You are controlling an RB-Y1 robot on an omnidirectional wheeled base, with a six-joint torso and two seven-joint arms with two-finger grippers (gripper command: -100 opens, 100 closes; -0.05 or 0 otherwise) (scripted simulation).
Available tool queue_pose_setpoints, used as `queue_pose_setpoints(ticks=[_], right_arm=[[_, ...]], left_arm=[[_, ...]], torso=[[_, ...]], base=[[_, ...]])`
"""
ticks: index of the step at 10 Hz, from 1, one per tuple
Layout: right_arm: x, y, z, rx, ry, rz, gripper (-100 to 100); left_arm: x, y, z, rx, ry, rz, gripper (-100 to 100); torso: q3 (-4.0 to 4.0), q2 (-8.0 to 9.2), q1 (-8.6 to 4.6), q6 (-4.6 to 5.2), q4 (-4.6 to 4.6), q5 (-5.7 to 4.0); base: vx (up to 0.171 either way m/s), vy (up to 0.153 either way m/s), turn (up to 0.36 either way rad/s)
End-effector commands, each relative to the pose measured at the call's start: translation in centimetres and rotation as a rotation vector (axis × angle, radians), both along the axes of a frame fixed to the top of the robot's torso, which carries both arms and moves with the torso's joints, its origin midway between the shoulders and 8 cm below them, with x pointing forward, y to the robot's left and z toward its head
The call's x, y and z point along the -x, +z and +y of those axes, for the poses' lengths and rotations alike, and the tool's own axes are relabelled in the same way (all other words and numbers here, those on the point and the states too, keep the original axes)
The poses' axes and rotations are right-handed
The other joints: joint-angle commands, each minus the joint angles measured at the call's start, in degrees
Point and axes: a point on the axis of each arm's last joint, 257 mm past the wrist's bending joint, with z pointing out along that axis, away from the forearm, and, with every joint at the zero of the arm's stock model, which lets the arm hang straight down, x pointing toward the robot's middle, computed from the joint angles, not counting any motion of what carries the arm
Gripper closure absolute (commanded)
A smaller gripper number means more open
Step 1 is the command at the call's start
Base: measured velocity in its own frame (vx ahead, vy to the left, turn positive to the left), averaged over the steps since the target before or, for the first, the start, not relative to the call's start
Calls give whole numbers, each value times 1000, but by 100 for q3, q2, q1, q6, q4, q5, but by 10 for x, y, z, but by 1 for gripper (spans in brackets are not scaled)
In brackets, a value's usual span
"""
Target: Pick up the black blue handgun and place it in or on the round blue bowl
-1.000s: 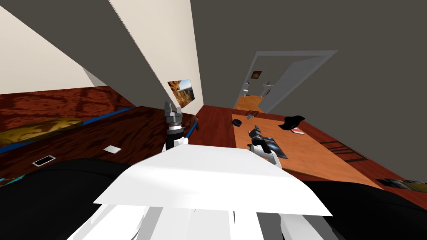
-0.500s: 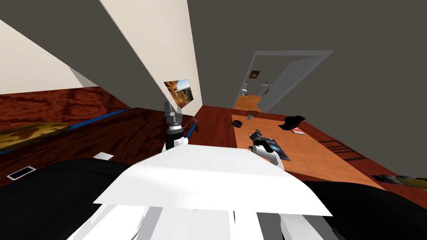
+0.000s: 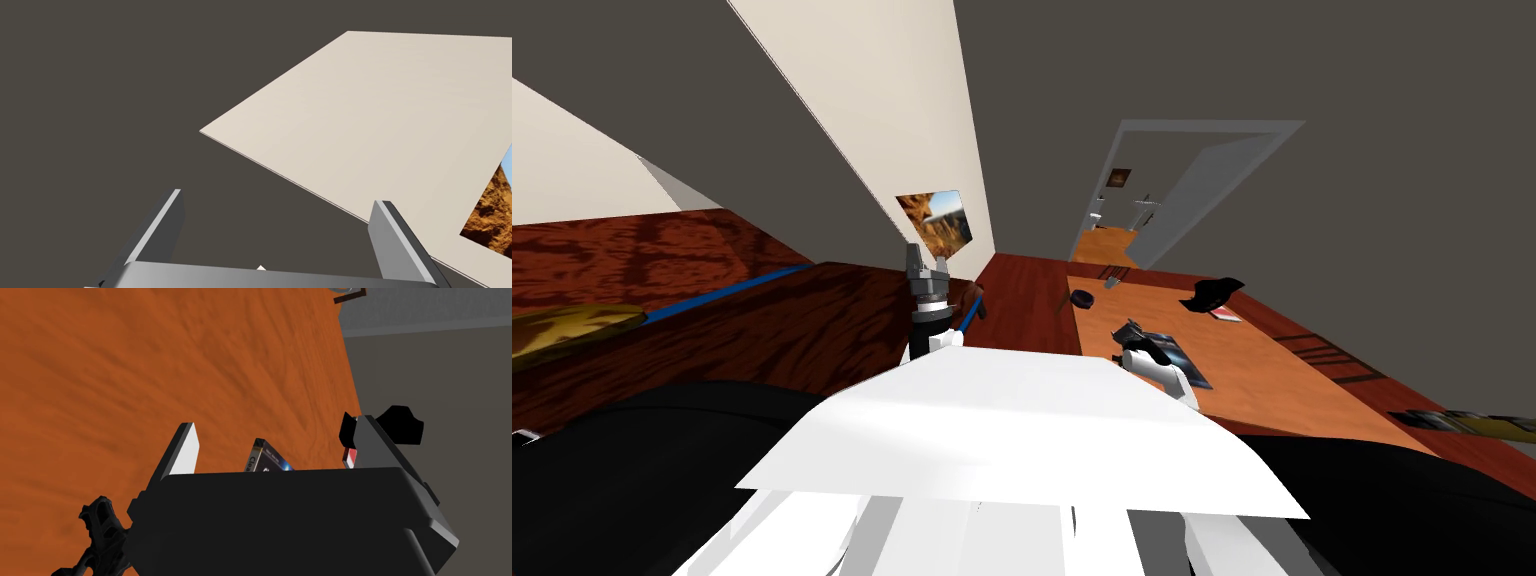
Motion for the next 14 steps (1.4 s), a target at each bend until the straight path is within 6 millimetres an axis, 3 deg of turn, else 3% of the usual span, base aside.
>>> queue_pose_setpoints(ticks=[1, 7, 14], right_arm=[[10, -13, -10, -51, -44, 36, -100], [50, -58, -31, -214, -179, 166, -100], [95, -98, -36, -382, -311, 302, -100]], left_arm=[[0, 0, 0, 0, 0, 0, 0], [0, 0, 0, 0, 0, 0, 0], [0, 0, 0, 0, 0, 0, 0]], torso=[[0, 0, 0, 0, 0, 0], [-5, -9, 2, 0, -2, 0], [-1, -2, -4, -1, 0, -1]], base=[[50, 15, -82], [72, 27, -68], [56, 13, -62]])
